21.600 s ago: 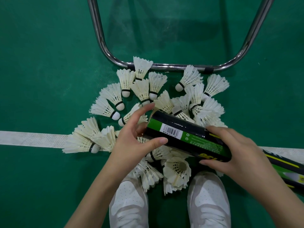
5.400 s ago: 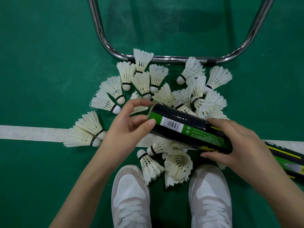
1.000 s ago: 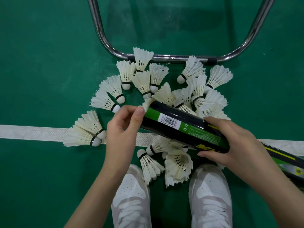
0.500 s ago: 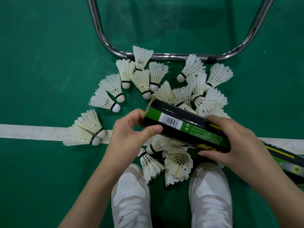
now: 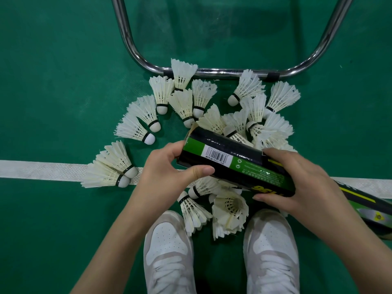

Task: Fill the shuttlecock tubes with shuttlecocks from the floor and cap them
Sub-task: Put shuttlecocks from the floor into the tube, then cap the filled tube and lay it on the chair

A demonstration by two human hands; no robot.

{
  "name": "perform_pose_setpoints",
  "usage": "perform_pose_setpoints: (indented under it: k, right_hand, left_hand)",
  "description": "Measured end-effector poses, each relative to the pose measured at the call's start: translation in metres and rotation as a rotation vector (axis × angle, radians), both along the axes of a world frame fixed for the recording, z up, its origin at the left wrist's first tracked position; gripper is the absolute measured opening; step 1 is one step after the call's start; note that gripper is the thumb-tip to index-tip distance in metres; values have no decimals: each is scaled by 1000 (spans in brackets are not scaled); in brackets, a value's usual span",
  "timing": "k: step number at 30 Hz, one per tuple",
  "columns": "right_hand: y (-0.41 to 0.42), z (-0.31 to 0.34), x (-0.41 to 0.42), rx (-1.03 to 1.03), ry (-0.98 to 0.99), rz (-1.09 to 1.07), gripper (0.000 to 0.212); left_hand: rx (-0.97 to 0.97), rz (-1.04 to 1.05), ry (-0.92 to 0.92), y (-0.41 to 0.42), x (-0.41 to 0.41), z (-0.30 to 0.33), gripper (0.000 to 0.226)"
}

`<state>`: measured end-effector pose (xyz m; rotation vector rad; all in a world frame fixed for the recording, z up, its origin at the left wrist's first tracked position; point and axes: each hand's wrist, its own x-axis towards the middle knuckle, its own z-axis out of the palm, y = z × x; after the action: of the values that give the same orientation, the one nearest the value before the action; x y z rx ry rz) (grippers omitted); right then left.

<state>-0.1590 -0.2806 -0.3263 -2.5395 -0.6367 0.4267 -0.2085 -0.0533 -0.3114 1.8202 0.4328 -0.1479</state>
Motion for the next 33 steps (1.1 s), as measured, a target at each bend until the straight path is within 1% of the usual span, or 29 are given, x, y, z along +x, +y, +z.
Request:
perform_pose_setpoints:
  k: [3,5,10,13,15,17,18,20,22,24,27,31,33]
  right_hand:
    - [0,1,0,7,-3,8,70]
    - [1,1,-1,14,-7,10,70]
    - [0,1,0,34,-16,13,71]
    - [0,2,2,49,-62,20,72]
    - [0,5,6,61,-112,23,72]
    - [3,9,12,96,-120,0,73]
    - [6,11,15,122,-116,-14,73]
    - [12,15,21,170,-121,-27,73]
    - [19,18,26,224,-109,-47,72]
    - [27,20,31,274,-90,-61,75]
    - [35,23,40,314,-124,-8,77]
    - [42,36,54,365,-131,6,81]
    - [45,46,60,407,-85,-5,80]
  left_hand:
    - [-108,-37,6,1,0,4,20]
    - [-141,-59,-2,2,1,6,19]
    - [-129,-96,-35,4,2,9,20]
    - [-90,-103,-73,2,2,10,22]
    - [-16,-48,-116,2,2,8,29]
    - [78,39,-155,3,4,8,45]
    - [86,90,-176,2,5,9,53]
    - [-1,174,-208,-2,9,14,70]
    - [-152,241,-219,-6,14,20,79]
    - [-258,297,-236,-13,19,28,85]
    - [-299,364,-296,-17,29,40,87]
    - [-329,454,-342,-16,40,60,99]
    - [-300,459,-373,-16,46,72,93]
